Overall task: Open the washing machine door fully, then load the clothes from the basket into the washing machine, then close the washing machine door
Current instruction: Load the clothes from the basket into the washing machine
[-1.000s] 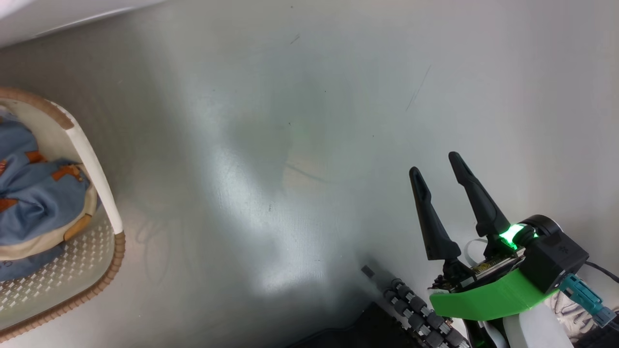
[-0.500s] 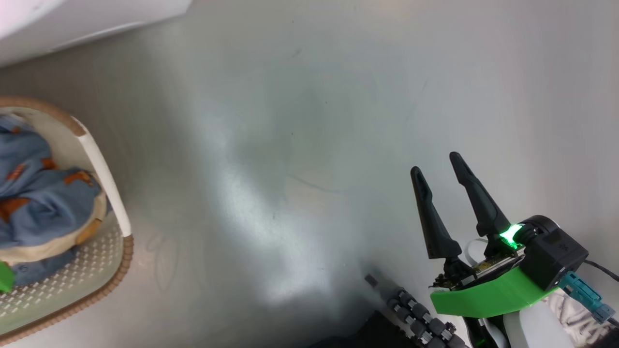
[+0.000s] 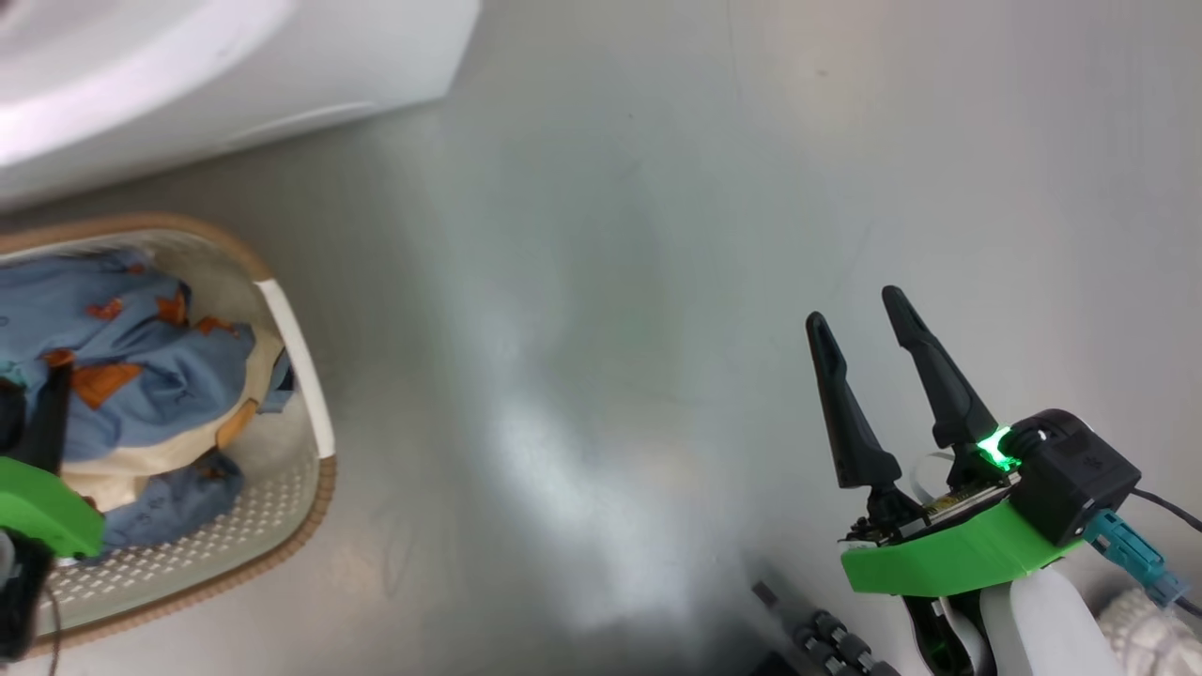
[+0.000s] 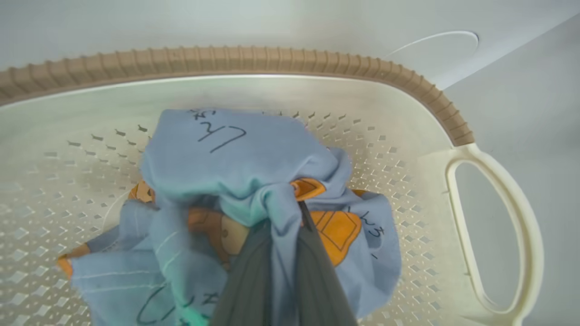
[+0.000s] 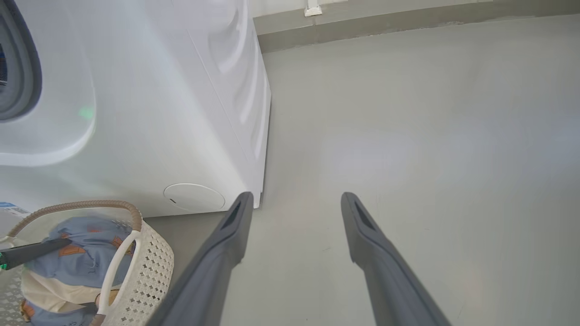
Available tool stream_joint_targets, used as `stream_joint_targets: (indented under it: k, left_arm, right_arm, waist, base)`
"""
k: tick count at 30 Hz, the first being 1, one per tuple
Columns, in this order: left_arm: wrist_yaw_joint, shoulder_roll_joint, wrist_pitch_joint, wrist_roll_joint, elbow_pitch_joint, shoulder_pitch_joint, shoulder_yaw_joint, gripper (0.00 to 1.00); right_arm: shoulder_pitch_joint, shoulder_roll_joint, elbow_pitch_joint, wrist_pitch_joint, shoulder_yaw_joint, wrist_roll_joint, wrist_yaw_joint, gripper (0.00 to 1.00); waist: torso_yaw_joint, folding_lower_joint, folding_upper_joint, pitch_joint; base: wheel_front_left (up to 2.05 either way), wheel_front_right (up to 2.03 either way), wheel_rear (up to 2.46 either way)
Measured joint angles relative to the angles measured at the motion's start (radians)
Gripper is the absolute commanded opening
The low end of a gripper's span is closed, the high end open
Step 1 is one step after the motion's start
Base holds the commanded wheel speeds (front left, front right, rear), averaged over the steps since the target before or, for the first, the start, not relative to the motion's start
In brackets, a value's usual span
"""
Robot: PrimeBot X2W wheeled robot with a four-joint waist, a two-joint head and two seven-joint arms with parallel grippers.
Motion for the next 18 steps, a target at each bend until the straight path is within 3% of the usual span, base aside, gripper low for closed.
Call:
stream_joint_targets:
  k: [8,18]
  left_arm:
    - [0.0,-0.076,0.0,0.15,-0.104,0.096,0.193,0.0]
    - [0.0,-0.178,0.0,0.283,-0.217,0.212,0.358,0.0]
  right_arm:
    - [-0.012,-0.001,0.031,0.0,-0.007,-0.014,0.0,1.0]
    - [-0.015,-0.004,0.083,0.0,-0.028,-0.035,0.0,1.0]
  waist:
    - [0.04,0.0,0.0,-0.082]
    - [0.097,0.0,0.0,-0.197]
  base:
    - [0.0,0.0,0.0]
    - [0.0,0.0,0.0]
